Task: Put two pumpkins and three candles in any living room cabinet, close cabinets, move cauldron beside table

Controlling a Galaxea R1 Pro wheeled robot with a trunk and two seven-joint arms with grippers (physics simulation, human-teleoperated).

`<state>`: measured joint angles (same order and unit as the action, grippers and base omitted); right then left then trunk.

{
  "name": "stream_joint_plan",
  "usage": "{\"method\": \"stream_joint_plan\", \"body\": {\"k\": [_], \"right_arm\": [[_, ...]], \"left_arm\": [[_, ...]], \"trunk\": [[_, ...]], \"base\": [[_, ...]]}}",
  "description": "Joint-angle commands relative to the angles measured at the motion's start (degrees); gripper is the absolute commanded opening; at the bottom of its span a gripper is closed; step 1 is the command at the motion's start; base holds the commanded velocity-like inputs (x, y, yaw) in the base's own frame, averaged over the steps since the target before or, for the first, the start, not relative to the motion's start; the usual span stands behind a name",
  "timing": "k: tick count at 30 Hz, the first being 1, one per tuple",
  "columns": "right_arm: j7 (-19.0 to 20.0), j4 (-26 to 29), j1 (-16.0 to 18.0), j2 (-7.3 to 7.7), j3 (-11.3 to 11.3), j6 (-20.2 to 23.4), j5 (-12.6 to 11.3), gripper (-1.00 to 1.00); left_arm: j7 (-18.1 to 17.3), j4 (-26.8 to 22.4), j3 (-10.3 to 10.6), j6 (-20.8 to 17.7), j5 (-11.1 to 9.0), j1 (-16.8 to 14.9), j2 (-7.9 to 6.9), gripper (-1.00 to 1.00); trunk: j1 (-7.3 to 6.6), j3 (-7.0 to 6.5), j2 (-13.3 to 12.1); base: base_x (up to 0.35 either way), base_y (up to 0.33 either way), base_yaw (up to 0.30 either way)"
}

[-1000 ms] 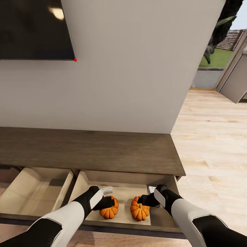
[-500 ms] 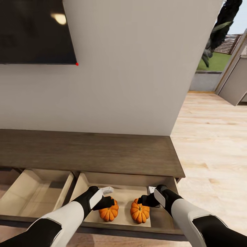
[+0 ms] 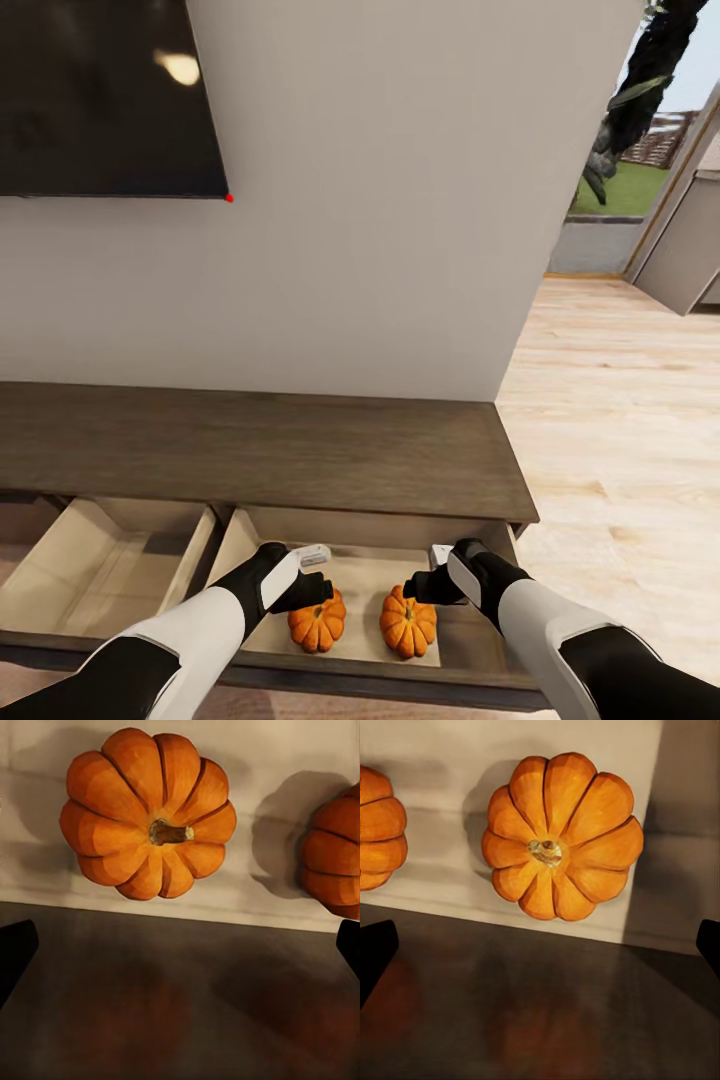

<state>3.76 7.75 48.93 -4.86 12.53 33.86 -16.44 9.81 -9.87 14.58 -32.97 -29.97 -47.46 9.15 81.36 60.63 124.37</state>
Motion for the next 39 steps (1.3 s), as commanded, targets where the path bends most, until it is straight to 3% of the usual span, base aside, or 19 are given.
{"method": "stream_joint_plan", "body": {"k": [1, 17, 19, 21, 39], "right_arm": [[0.1, 0.1, 0.0, 0.03, 0.6, 0.2, -0.3, 1.0], [0.2, 0.1, 0.0, 0.03, 0.6, 0.5, -0.3, 1.0], [0.3, 0.2, 0.0, 0.04, 0.6, 3.7, -0.5, 1.0], [0.3, 0.2, 0.0, 0.08, 0.6, 4.1, -0.5, 1.0], [0.3, 0.3, 0.0, 0.12, 0.6, 4.6, -0.5, 1.0]], "left_arm": [[0.5, -0.1, 0.3, -0.2, -0.6, 0.0, -0.01, 1.0], [0.5, 0.1, 0.4, -0.3, -0.6, 0.0, -0.01, 1.0], [0.5, 0.1, 0.4, -0.3, -0.6, 0.0, -0.01, 1.0], [0.5, 0.1, 0.4, -0.3, -0.6, 0.0, -0.01, 1.0], [0.5, 0.2, 0.5, -0.3, -0.6, 0.0, 0.08, 1.0]], "trunk": [[-0.01, 0.02, 0.0], [-0.01, -0.04, 0.0], [-0.01, -0.04, 0.0], [-0.01, -0.04, 0.0], [-0.01, -1.6, 0.0]], "base": [[0.0, 0.0, 0.026], [0.0, 0.0, 0.004], [0.0, 0.0, 0.0], [0.0, 0.0, 0.0], [0.0, 0.0, 0.0]]}}
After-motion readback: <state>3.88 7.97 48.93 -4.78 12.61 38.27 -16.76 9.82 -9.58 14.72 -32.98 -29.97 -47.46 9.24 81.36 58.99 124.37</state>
